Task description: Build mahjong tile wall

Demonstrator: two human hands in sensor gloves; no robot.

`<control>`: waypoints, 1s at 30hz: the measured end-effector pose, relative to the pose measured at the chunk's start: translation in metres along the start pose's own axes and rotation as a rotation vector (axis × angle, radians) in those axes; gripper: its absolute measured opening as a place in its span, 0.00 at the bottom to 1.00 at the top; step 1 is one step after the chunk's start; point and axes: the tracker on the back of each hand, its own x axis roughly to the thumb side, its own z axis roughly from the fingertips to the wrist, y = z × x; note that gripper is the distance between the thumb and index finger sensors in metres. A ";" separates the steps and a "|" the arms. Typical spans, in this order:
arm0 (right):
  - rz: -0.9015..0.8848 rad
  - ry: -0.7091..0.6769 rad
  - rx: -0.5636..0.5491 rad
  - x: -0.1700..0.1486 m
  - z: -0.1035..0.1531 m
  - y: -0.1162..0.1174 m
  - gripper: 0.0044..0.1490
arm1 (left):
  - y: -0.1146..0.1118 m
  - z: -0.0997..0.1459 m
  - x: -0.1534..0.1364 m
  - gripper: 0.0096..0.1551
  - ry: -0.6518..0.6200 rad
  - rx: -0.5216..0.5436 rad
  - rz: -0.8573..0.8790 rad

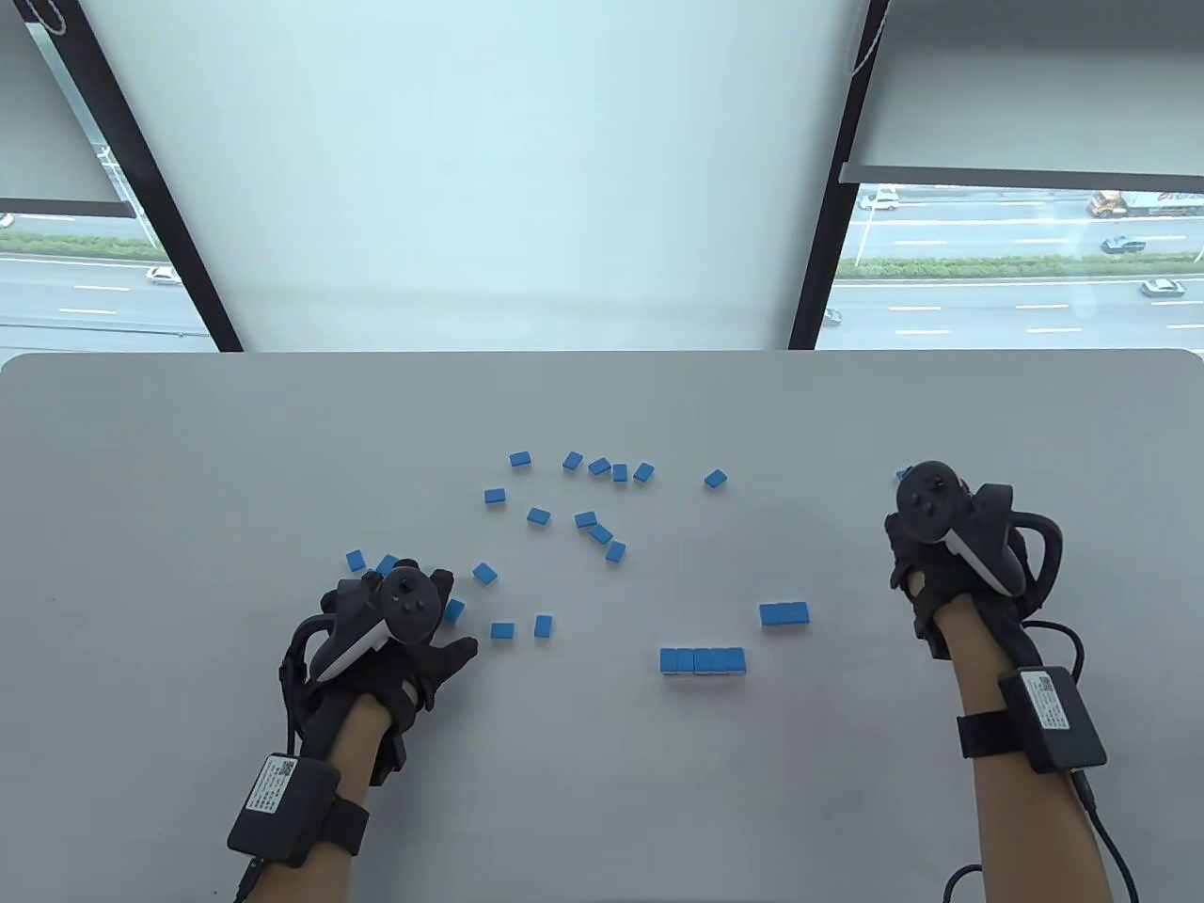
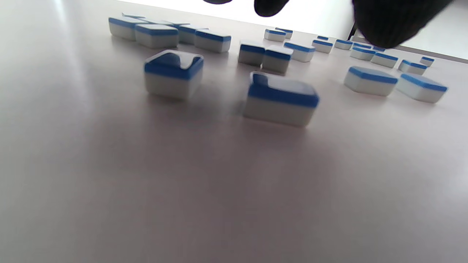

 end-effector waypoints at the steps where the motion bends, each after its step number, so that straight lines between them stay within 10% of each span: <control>1: 0.011 0.027 0.021 -0.005 -0.007 0.006 0.40 | 0.000 0.000 0.000 0.52 0.001 -0.001 -0.001; 14: 0.109 0.050 0.356 -0.011 -0.054 0.104 0.46 | 0.002 0.001 -0.004 0.52 0.015 0.001 -0.004; 30: 0.122 -0.017 0.284 -0.006 -0.036 0.081 0.37 | 0.003 0.000 -0.005 0.52 0.010 0.000 0.009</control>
